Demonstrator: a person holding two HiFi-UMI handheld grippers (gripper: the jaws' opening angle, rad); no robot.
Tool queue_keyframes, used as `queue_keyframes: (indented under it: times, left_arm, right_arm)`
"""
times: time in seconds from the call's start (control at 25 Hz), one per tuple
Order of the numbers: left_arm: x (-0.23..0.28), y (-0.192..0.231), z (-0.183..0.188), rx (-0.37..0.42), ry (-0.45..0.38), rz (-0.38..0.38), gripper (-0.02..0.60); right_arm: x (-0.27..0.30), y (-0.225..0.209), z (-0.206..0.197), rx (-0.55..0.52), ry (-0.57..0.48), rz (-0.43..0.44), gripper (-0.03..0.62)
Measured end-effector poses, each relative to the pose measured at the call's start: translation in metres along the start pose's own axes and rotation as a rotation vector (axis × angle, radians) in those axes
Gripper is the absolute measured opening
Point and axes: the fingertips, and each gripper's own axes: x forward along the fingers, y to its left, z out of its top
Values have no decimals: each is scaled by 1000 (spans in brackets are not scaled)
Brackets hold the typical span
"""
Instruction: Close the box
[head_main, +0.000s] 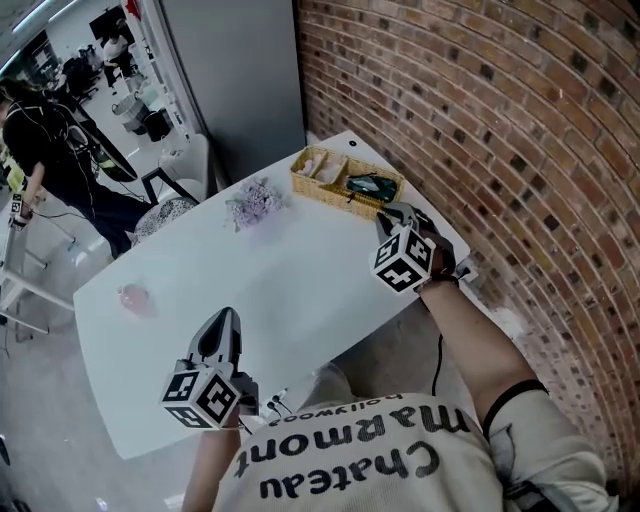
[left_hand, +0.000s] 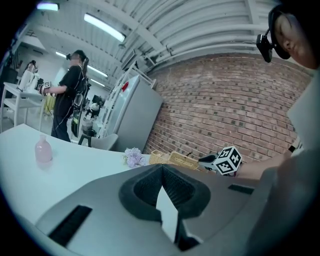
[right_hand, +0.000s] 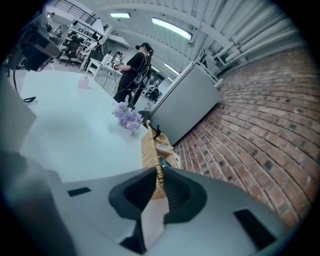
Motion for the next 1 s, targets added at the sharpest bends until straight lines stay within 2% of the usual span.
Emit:
queue_keyframes:
  times: [0.28, 0.64, 1.0]
  left_arm:
    - [10, -14, -14, 0, 32, -33, 2]
    - [44, -27, -9, -3, 50, -61, 2]
    - [98, -47, -6, 10, 82, -70, 2]
  right_arm:
    - [2, -13, 2, 51, 1, 6, 51]
    - [8, -36, 3, 164, -36, 42, 58]
    - [24, -73, 3, 173, -88, 99, 49]
